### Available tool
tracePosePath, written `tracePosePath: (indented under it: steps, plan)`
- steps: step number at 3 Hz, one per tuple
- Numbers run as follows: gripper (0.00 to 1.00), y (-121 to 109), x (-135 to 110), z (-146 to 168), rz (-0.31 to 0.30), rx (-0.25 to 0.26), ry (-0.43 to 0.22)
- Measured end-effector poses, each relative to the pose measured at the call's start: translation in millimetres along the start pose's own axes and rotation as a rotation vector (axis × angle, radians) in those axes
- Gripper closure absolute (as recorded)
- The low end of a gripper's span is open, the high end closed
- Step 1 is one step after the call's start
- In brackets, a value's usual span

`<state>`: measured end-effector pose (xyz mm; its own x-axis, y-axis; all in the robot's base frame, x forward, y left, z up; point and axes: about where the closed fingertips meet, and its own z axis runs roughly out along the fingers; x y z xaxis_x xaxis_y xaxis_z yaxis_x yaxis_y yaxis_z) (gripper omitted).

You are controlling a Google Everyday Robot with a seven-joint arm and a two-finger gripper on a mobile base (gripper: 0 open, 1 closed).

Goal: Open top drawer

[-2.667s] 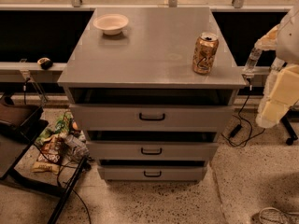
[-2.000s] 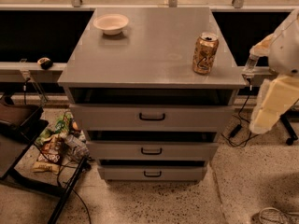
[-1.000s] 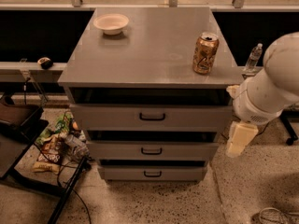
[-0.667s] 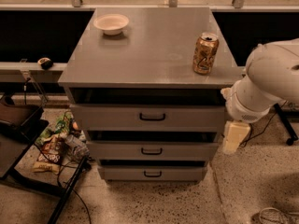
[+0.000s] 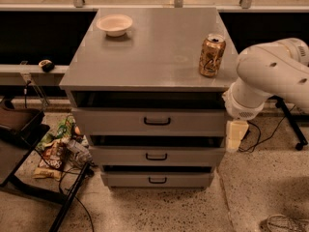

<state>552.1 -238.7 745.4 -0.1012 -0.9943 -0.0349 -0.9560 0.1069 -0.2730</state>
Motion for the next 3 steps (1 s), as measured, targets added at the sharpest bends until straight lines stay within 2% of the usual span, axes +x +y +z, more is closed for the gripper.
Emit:
tracePosePath:
  steps: [2, 3]
  plan:
    - [0.0, -6, -3, 57, 0.024, -0.08, -0.002]
    - [0.18, -8, -11, 76, 0.029, -0.101, -0.017]
